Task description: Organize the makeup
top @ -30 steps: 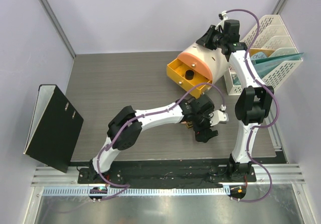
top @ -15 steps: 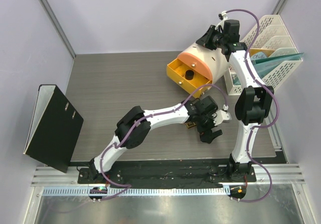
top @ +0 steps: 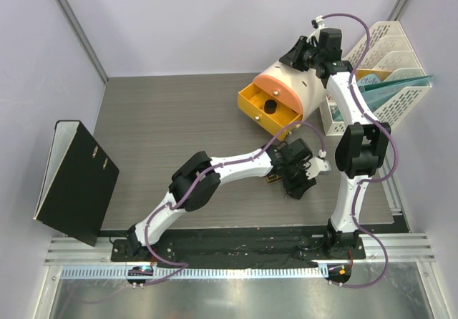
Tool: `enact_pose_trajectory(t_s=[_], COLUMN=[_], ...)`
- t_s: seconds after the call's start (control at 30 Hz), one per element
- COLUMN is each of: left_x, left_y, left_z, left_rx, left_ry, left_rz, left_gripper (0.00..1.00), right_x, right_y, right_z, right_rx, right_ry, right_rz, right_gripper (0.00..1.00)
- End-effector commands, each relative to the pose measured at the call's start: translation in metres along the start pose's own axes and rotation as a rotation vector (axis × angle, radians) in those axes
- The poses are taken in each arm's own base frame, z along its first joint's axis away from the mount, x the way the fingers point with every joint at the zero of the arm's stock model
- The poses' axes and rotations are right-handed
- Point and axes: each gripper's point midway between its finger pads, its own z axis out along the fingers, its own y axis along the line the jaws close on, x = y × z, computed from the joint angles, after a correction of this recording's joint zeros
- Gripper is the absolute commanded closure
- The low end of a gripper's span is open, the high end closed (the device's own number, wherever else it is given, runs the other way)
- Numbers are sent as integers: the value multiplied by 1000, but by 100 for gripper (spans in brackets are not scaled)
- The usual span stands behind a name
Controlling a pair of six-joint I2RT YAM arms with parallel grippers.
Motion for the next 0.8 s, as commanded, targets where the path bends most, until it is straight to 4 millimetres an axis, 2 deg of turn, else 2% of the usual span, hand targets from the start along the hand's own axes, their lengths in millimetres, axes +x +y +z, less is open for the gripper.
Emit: enact_pose_trajectory(t_s=[0.0,0.1,0.13,0.27,0.3,0.37,0.4,0.5,0.53,0.57,0.6,0.67,0.77], left_x=[-1,-5,-4,-22,-33,-42,-54,-69,-80,-87,-96,-115,-143], left_y=[-5,-6,-7,-3,-4,-2,-3,4,5,9,20,25,46], left_z=[-4,-12,-15,-42,-56,-70,-87,-116,-134,-144,-157,-188,-236], left_rx=[13,8,5,-70,-90,-133,-156,-238,-276,-311,-370,-434,-562], left_ry=[18,25,34,-5,-37,-62,-99,-144,-181,-207,-245,-329,-485], left_rz=[21,31,26,51,66,80,95,108,108,88,80,72,30], left_gripper=[80,100,100,100,100,100,100,100,100,100,100,100,100], right_x=[94,94,93,94,94,92,92,91,91,92,92,92,88], right_y=[-65,-65,-64,-64,-63,-64,-64,-64,-64,-64,-64,-65,-64], right_z=[0,0,-1,-3,-2,-3,-3,-4,-4,-4,-4,-5,-6], right_rx=[195,193,192,196,197,198,199,203,201,202,202,206,207], right_ry=[289,290,287,289,287,285,283,280,281,282,282,282,273], right_rz=[136,136,135,134,131,128,125,125,124,126,125,125,117], right_gripper=[81,81,81,81,81,81,81,81,81,81,81,81,81])
